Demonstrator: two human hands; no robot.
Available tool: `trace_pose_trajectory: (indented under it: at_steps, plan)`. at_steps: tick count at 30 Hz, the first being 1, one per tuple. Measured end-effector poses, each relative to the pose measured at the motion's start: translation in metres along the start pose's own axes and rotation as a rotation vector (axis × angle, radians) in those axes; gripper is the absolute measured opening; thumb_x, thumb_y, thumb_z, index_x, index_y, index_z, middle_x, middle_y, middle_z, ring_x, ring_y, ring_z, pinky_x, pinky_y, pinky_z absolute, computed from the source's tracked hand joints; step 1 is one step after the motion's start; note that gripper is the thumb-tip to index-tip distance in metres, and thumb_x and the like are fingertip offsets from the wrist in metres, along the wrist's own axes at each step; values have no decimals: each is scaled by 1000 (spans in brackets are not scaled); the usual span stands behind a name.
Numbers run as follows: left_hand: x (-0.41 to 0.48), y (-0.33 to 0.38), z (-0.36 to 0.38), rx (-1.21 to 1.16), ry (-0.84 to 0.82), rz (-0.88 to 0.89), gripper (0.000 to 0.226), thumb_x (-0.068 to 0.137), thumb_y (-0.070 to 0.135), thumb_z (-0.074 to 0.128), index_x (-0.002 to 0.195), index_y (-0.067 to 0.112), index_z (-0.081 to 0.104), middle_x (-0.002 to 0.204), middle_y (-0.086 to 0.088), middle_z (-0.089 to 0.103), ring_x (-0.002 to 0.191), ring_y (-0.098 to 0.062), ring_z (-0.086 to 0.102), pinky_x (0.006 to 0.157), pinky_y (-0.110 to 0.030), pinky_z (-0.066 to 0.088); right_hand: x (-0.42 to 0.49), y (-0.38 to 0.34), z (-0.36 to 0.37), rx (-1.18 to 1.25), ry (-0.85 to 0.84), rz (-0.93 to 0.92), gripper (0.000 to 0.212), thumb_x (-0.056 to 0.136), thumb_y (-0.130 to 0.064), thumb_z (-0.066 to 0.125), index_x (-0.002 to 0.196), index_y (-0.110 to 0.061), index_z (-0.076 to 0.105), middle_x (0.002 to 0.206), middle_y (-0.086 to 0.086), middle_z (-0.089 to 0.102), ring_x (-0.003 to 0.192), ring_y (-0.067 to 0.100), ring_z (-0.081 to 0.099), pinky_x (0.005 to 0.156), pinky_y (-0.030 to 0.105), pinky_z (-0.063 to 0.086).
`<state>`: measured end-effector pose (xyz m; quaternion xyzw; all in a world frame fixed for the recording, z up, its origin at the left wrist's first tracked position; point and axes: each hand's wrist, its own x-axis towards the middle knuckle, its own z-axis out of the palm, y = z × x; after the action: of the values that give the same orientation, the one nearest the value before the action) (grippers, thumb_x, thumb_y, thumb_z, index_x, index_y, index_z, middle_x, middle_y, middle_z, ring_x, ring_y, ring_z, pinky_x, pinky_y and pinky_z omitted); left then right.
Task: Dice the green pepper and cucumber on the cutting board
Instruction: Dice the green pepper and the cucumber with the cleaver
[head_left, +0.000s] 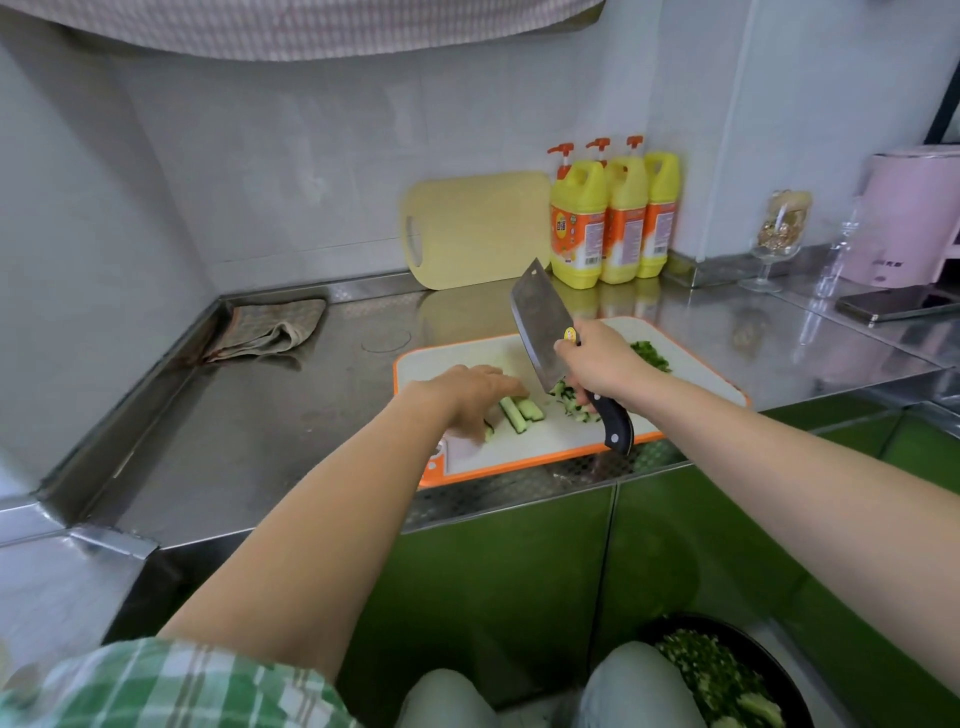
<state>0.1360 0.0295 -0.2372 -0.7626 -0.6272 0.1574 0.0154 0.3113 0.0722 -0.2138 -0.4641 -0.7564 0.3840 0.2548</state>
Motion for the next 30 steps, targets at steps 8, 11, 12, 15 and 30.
trace_pose_trajectory:
  at_steps: [8, 11, 12, 15, 30]
  plan:
    - [6, -7, -5, 141, 51, 76, 79, 81, 30, 71, 147, 28, 29, 156, 5, 25, 147, -20, 9, 113, -37, 18, 5, 8, 1, -70, 1, -24, 11, 98, -10, 35, 92, -8, 44, 62, 15, 49, 40, 24, 50, 44, 30, 42]
    - [9, -6, -4, 57, 84, 77, 65, 79, 28, 72, 136, 23, 39, 140, -2, 43, 136, -23, 32, 102, -32, 27, 5, 9, 1, -65, -1, -14, 16, 98, -11, 35, 101, -4, 49, 60, 15, 50, 40, 23, 49, 42, 29, 41]
    - [9, -5, -4, 70, 106, 81, 61, 80, 29, 70, 133, 22, 41, 133, -2, 47, 128, -22, 38, 98, -31, 29, 5, 10, 2, -71, -6, -12, 18, 98, -11, 35, 103, -3, 49, 62, 17, 51, 41, 25, 49, 42, 28, 42]
    - [5, -7, 0, 103, 165, 55, 50, 87, 35, 62, 130, 21, 43, 126, -3, 49, 119, -24, 41, 94, -32, 32, 2, 8, 5, -95, -25, -16, 14, 98, -11, 34, 89, -7, 44, 67, 21, 54, 45, 26, 50, 44, 28, 42]
    - [-19, 0, 46, -97, 354, -441, 55, 97, 47, 37, 139, 11, 38, 134, -13, 43, 120, -33, 42, 94, -42, 35, 3, -16, 17, -420, -127, 61, 17, 101, -13, 35, 102, -1, 48, 67, 17, 61, 47, 25, 56, 46, 28, 44]
